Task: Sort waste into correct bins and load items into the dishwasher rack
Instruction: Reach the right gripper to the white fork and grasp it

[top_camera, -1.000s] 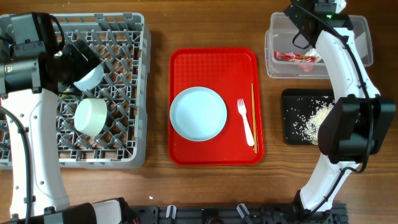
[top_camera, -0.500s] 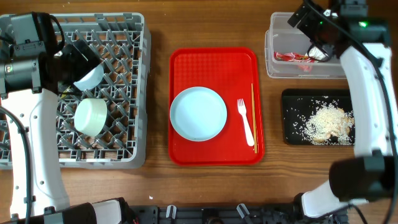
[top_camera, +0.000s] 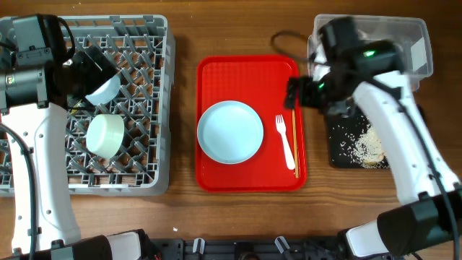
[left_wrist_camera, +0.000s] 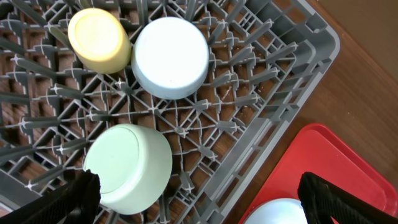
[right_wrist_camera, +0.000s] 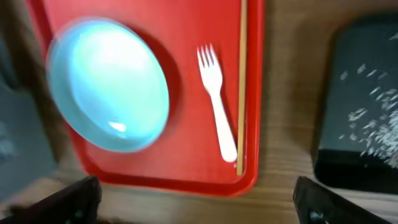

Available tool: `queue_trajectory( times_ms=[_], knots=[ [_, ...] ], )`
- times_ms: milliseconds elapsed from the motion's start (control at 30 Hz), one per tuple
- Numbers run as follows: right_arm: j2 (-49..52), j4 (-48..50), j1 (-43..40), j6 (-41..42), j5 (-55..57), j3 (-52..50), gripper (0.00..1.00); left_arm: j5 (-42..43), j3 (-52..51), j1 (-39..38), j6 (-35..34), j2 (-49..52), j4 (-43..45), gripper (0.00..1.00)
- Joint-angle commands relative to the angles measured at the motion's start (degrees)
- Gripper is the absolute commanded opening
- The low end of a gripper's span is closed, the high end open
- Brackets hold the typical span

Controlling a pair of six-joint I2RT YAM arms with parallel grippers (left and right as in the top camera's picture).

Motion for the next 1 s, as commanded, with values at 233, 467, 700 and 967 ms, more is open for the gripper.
queue_trajectory(
  times_ms=[233,467,700,967],
  knots=[
    [2.6,16.5,4.8,0.4,2.1,-18.6,0.63,-0.5,0.0,0.2,-0.1,0.2,0.0,1.0],
    [11.5,15.7,4.8,-2.8,3.4,-18.7,0.59,-0.5,0.0,0.2,-0.1,0.2,0.0,1.0],
    [12.4,18.3,4.9,-5.2,5.5,-18.7,0.54,-0.5,0.0,0.2,-0.1,0.2,0.0,1.0],
    [13.7,22.3,8.5,-3.9,11.8,-18.7,0.5,-0.5,0.0,0.2,-0.1,0.2,0.0,1.0]
  ],
)
